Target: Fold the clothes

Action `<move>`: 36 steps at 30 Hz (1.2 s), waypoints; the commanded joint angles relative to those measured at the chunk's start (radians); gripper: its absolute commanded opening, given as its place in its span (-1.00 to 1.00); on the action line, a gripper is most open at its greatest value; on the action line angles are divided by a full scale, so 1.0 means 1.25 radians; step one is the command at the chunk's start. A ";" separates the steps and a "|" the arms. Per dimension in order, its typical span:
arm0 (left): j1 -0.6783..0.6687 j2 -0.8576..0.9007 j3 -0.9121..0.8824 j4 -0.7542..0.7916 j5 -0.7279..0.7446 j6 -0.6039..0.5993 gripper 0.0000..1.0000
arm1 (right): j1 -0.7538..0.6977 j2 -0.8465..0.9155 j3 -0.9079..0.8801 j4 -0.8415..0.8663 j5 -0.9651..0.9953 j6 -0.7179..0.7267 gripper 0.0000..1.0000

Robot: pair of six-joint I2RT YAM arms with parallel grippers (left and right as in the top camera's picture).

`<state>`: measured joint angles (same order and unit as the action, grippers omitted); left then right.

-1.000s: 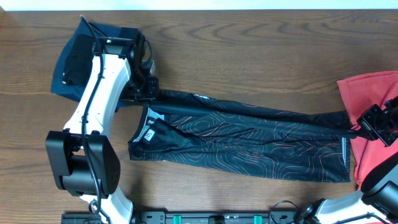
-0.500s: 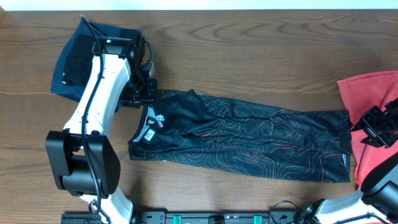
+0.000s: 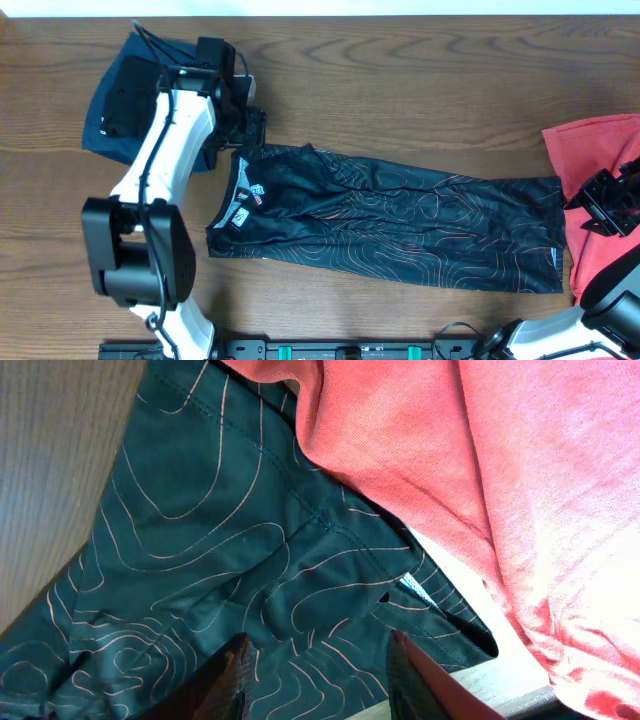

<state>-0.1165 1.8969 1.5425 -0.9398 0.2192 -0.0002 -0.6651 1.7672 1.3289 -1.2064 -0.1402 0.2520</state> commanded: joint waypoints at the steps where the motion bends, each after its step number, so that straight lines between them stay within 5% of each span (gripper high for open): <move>1: -0.014 0.044 -0.013 0.000 0.028 0.020 0.27 | 0.009 -0.004 0.008 0.002 0.001 0.005 -0.17; 6: -0.029 0.098 -0.013 -0.013 0.027 0.038 0.02 | 0.009 -0.004 0.008 0.006 0.001 0.011 -0.16; 16: -0.028 0.089 -0.017 -0.081 -0.032 0.039 0.15 | 0.012 0.000 -0.005 0.056 -0.070 -0.043 -0.16; 26: -0.028 0.100 -0.153 0.042 -0.020 0.039 0.16 | 0.041 0.000 -0.007 0.056 -0.089 -0.059 -0.13; 28: -0.028 0.100 -0.183 0.081 -0.038 0.038 -0.04 | 0.044 0.000 -0.007 0.056 -0.089 -0.059 -0.13; 31: -0.027 0.100 -0.211 0.107 -0.103 0.032 -0.88 | 0.046 0.000 -0.007 0.056 -0.089 -0.059 -0.12; 36: 0.013 0.093 -0.213 0.097 -0.249 -0.080 -0.88 | 0.046 0.000 -0.009 0.066 -0.088 -0.060 -0.14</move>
<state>-0.1471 2.0006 1.3052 -0.8116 0.0738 -0.0196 -0.6159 1.7672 1.3266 -1.1316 -0.2398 0.1928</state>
